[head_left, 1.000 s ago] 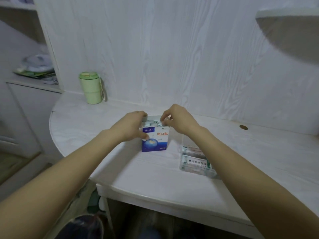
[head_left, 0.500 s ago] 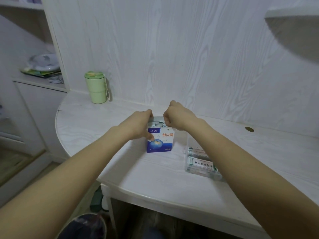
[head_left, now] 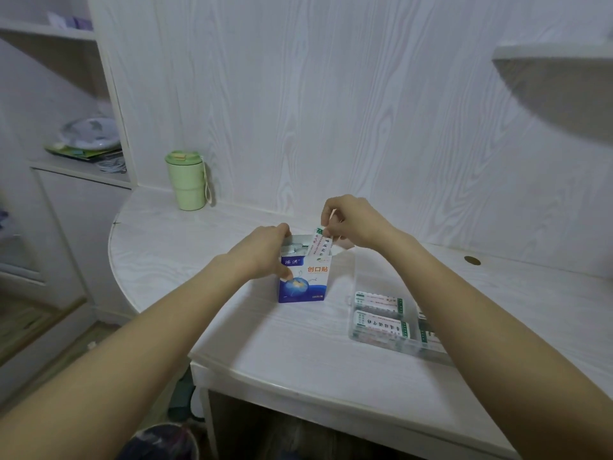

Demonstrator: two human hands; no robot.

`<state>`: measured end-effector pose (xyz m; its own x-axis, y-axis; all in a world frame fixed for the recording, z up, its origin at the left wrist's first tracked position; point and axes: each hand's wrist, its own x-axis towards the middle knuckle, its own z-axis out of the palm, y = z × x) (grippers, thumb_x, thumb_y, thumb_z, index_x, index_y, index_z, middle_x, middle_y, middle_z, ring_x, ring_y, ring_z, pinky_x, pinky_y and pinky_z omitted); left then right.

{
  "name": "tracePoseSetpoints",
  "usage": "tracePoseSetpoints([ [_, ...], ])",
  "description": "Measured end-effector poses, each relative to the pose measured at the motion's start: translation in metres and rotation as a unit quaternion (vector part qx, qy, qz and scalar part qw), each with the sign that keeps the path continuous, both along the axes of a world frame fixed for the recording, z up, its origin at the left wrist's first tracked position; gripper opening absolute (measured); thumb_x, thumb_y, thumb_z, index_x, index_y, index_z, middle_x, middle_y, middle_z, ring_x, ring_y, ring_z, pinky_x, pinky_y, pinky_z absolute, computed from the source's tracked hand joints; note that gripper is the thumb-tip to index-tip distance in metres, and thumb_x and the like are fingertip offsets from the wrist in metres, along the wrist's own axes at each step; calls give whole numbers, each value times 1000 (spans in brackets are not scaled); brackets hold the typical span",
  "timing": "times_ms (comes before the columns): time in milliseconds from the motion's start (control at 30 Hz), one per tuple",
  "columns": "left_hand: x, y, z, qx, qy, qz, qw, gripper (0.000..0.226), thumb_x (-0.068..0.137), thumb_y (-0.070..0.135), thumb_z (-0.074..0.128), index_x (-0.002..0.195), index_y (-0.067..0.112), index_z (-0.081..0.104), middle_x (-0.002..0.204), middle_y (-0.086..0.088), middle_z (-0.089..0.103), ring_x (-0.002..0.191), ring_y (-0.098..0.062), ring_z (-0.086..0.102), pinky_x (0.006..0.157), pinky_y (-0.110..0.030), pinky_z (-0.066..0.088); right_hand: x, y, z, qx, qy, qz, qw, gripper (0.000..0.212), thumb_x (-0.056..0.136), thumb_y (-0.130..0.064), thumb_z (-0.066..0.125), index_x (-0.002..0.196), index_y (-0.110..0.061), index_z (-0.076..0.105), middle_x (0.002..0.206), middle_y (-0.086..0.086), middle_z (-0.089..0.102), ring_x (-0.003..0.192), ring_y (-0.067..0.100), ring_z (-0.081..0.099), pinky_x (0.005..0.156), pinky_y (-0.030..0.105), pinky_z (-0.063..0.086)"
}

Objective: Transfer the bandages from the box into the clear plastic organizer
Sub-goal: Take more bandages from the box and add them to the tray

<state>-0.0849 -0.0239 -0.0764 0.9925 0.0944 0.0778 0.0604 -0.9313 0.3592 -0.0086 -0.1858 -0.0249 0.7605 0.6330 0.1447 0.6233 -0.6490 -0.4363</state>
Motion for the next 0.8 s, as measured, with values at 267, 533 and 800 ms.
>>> tracePoseSetpoints([
  [267, 2, -12, 9, -3, -32, -7, 999, 90, 79, 44, 69, 146, 6, 24, 149, -12, 33, 135, -25, 33, 108, -33, 29, -4, -15, 9, 142, -84, -31, 986, 20, 84, 5, 56, 90, -6, 71, 77, 6, 68, 62, 4, 57, 65, 18, 49],
  [533, 11, -60, 37, -221, -110, -94, 964, 43, 101, 39, 34, 121, 9, 57, 113, -8, 65, 104, -24, 60, 86, -36, 44, -16, -53, 6, 389, 64, -29, 919, 20, 86, 8, 58, 87, -10, 68, 76, 1, 67, 72, 11, 65, 67, 19, 55],
  [800, 2, -102, 33, -366, -64, -168, 913, 18, 94, 17, 56, 107, 5, 61, 88, -8, 72, 61, -7, 62, 56, -17, 48, -29, -100, -12, 445, 156, -61, 880, 15, 79, 1, 71, 87, -11, 69, 73, 4, 69, 66, 9, 66, 64, 20, 53],
])
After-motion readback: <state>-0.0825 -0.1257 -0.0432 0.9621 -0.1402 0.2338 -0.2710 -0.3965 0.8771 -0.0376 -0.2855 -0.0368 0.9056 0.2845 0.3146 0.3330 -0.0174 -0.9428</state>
